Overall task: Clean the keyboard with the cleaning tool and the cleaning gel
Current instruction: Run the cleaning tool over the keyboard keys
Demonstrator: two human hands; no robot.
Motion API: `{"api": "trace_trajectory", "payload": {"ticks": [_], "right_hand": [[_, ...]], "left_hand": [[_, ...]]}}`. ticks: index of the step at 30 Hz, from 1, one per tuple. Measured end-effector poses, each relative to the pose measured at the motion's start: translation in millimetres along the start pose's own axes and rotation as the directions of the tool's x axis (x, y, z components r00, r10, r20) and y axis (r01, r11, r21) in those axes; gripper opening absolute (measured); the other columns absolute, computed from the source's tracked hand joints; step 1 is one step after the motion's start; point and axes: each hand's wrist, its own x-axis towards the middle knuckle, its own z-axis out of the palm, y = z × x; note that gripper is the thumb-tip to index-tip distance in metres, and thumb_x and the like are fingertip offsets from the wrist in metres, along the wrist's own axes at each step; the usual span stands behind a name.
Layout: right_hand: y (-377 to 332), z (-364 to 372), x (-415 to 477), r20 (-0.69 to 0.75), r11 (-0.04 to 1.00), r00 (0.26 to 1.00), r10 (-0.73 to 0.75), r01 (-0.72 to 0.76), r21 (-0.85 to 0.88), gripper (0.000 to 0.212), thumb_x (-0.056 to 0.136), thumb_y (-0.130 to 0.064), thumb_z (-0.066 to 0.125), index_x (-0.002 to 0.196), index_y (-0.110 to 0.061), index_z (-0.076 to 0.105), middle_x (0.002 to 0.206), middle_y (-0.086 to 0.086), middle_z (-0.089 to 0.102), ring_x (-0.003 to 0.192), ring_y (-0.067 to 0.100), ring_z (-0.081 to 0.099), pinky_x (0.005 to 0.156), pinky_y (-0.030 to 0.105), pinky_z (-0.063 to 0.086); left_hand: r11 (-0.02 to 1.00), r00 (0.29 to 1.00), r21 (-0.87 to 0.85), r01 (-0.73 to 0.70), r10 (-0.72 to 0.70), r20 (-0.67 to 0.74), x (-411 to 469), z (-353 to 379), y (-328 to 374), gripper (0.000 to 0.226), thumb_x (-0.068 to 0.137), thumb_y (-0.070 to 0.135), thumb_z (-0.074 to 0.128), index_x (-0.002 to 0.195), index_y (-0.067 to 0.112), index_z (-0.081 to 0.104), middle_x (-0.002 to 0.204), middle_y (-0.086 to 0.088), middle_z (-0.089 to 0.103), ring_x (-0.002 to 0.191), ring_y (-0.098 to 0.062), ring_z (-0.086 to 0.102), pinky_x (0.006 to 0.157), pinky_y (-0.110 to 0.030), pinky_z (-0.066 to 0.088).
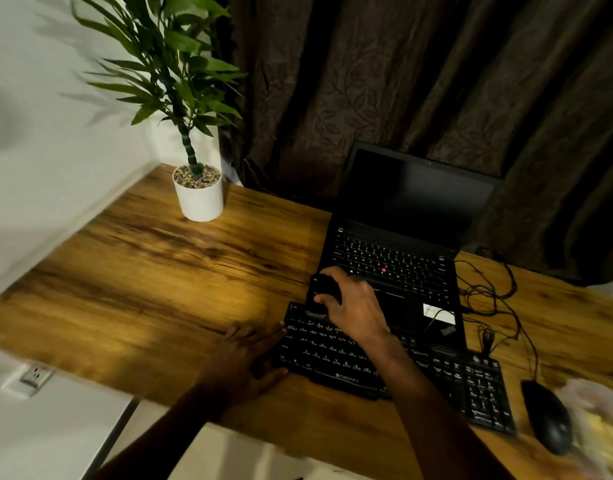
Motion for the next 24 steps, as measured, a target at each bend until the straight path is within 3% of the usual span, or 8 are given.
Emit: {"api": "trace_trajectory", "payload": {"ticks": [6,9,13,17,20,24], "right_hand": [[-20,18,4,0.052,0.981,0.998,0.034,-0.043,0.190,0.035,0.087,-0.031,0.070,0.116,-0.041,0.053,0.109,-0.003,0.067,0.095,0.013,0.065,0.076,0.036,0.061],[-8,8,-2,0.047,0.984,0.998,0.038,-0.046,0.173,0.036,0.087,-0.032,0.071,0.117,-0.040,0.053,0.100,-0.003,0.069,0.080,0.011,0.067,0.064,0.028,0.061],[6,-2,-10,0.021,0.996,0.998,0.054,-0.055,0.077,0.043,0.087,-0.035,0.071,0.126,-0.034,0.053,0.075,-0.005,0.058,0.061,0.005,0.052,0.056,0.021,0.046],[-6,7,-5,0.069,0.992,0.997,0.041,-0.049,0.116,0.040,0.087,-0.038,0.070,0.121,-0.043,0.049,0.098,-0.001,0.066,0.081,0.010,0.065,0.068,0.030,0.060],[-15,21,-1,0.077,0.991,0.997,-0.007,-0.004,0.130,0.039,0.087,-0.040,0.067,0.121,-0.045,0.048,0.107,0.000,0.065,0.096,0.015,0.064,0.081,0.036,0.059],[-4,16,-3,0.071,0.995,0.997,0.005,-0.012,0.099,0.041,0.088,-0.042,0.066,0.124,-0.046,0.047,0.107,0.000,0.063,0.093,0.015,0.063,0.077,0.037,0.060]], "left_hand": [[1.000,1.000,-0.014,-0.018,0.018,-0.020,1,-4,2,0.066,0.089,0.069,0.050,0.145,0.033,0.045,0.151,0.019,0.040,0.111,-0.014,0.054,0.102,-0.035,0.031],[1.000,0.999,-0.006,-0.021,0.021,-0.025,2,-5,3,0.066,0.089,0.069,0.050,0.144,0.033,0.047,0.151,0.019,0.040,0.111,-0.013,0.054,0.101,-0.033,0.030],[1.000,1.000,0.010,-0.015,0.015,-0.017,1,-4,3,0.067,0.089,0.071,0.047,0.144,0.033,0.046,0.151,0.018,0.040,0.115,-0.013,0.054,0.104,-0.035,0.028],[1.000,1.000,0.014,-0.007,0.007,-0.008,2,-5,4,0.067,0.089,0.071,0.046,0.144,0.035,0.046,0.151,0.018,0.041,0.118,-0.013,0.053,0.105,-0.035,0.028],[1.000,1.000,-0.001,-0.010,0.010,-0.010,2,-6,4,0.066,0.089,0.070,0.047,0.144,0.034,0.046,0.150,0.018,0.042,0.117,-0.014,0.053,0.104,-0.034,0.028],[1.000,1.000,-0.009,-0.009,0.009,-0.011,1,-5,3,0.066,0.089,0.070,0.048,0.146,0.035,0.044,0.150,0.018,0.042,0.119,-0.013,0.052,0.105,-0.036,0.033]]}}
